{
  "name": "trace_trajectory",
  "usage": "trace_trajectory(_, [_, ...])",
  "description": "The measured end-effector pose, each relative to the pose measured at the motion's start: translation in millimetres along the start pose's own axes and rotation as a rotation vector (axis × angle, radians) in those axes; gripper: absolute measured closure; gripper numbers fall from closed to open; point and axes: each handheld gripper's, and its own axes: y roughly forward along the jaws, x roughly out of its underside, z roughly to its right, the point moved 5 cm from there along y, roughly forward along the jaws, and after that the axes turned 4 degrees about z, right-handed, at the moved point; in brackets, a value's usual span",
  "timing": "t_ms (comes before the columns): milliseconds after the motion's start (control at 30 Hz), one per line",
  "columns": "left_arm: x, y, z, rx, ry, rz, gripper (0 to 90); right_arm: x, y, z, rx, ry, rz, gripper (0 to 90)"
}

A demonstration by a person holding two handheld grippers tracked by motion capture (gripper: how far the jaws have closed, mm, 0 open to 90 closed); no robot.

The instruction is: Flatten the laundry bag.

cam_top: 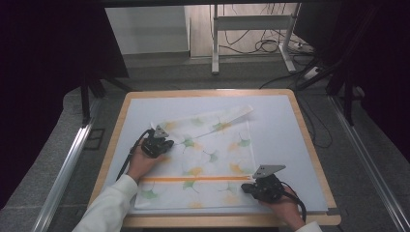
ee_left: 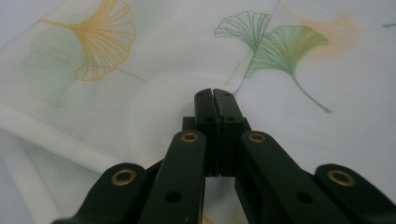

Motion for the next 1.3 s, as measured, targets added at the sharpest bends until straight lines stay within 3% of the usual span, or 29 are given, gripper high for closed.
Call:
trace_trajectory(167, [-5.8, 8.1, -11.1, -0.012, -0.021, 0.006, 90.0, 0.1, 0.0, 0.3, -0.004, 0.005, 0.001, 86.1])
trace_trajectory(433, [-19.5, 24.7, -38.3, -0.079, -0.026, -0.015, 90.0, 0.3, -0.1, 0.6, -0.007, 0.010, 0.002, 86.2])
trace_trajectory(633, [-26.8, 34.4, -64.2, -0.111, -0.067, -0.016, 90.0, 0.5, -0.1, 1.1, -0.012, 0.017, 0.003, 86.2])
trace_trajectory(867, [-34.6, 44.6, -81.9, -0.120, -0.126, 0.008, 90.0, 0.5, -0.2, 1.0, -0.011, 0.012, 0.003, 86.2])
trace_trajectory(933, [-38.7, 41.2, -81.2, -0.092, -0.149, 0.035, 90.0, 0.5, -0.3, 0.9, -0.009, 0.012, 0.003, 86.1])
trace_trajectory(1033, [-48.6, 26.6, -72.6, -0.063, -0.129, 0.081, 90.0, 0.6, -0.4, 0.9, -0.011, 0.014, 0.002, 86.1])
trace_trajectory(1300, [-58.7, -9.7, -25.4, 0.023, -0.014, 0.155, 90.0, 0.1, -0.1, 0.1, -0.001, 0.003, 0.001, 85.8])
